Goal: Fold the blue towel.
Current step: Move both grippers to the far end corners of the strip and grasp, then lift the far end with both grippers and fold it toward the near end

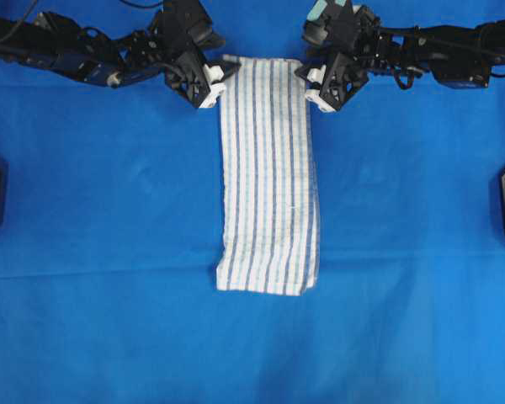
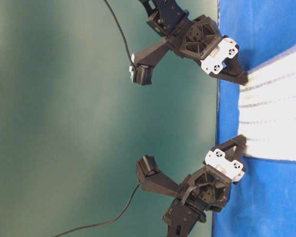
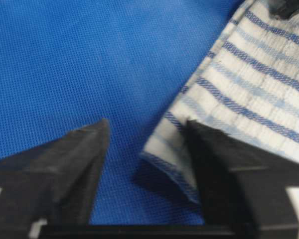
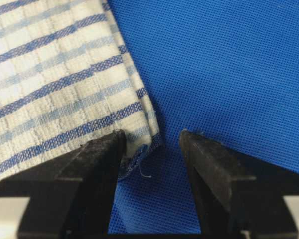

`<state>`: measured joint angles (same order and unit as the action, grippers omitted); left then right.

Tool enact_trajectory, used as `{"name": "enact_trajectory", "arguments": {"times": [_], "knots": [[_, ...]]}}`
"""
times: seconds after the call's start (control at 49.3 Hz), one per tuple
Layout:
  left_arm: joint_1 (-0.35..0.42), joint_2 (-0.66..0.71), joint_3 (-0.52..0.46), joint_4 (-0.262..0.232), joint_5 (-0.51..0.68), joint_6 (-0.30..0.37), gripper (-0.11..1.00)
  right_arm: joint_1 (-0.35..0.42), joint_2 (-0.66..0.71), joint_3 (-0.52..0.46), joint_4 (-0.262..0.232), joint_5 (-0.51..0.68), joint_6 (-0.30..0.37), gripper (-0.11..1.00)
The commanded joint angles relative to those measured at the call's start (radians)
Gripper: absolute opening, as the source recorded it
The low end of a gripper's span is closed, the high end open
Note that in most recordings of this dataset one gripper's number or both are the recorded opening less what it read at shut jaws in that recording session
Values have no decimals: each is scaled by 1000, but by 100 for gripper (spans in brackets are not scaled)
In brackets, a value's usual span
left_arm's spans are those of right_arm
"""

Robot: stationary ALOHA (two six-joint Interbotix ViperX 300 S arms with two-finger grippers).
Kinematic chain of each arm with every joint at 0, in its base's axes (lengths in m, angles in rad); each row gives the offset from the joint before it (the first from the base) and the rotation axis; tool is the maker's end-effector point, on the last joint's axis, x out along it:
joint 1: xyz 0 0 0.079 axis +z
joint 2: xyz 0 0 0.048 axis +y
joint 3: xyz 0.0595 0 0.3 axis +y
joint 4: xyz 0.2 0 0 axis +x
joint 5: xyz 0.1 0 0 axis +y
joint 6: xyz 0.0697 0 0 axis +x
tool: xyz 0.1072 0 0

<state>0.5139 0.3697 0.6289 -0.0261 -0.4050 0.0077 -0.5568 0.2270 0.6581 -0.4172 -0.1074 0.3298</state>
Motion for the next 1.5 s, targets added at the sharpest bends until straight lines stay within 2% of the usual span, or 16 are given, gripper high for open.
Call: {"name": "enact_trajectory", "arguments": {"times": [0.0,0.061,0.182,0.223,0.304,0.649,0.852,0.973,1.257,1.399,1.48], "knots": [[-6,-11,-6,0,3,3,46,-2,-11,-20,-2,-9,2,52],[-12,-11,-9,0,6,5,37,-2,-9,-17,-2,-9,2,41],[-17,-9,-12,0,11,9,16,-2,-11,-14,0,-9,2,7],[-17,-9,-14,0,12,15,10,-2,-11,-12,-2,-9,2,3],[-17,-9,-14,0,12,28,4,-2,-11,-14,0,-9,2,3],[-17,-35,-41,0,54,49,4,-18,-29,-25,2,-9,5,3],[5,-94,-87,0,133,135,4,-48,-86,-26,2,-6,5,3],[25,-107,-115,0,161,164,4,-63,-104,-26,2,-6,5,3],[31,-114,-132,0,179,166,4,-66,-109,-26,2,-5,8,3],[8,-143,-118,0,206,155,4,-55,-135,-12,5,2,21,3],[-20,-173,-103,0,230,158,4,-23,-176,14,9,12,25,3]]}}
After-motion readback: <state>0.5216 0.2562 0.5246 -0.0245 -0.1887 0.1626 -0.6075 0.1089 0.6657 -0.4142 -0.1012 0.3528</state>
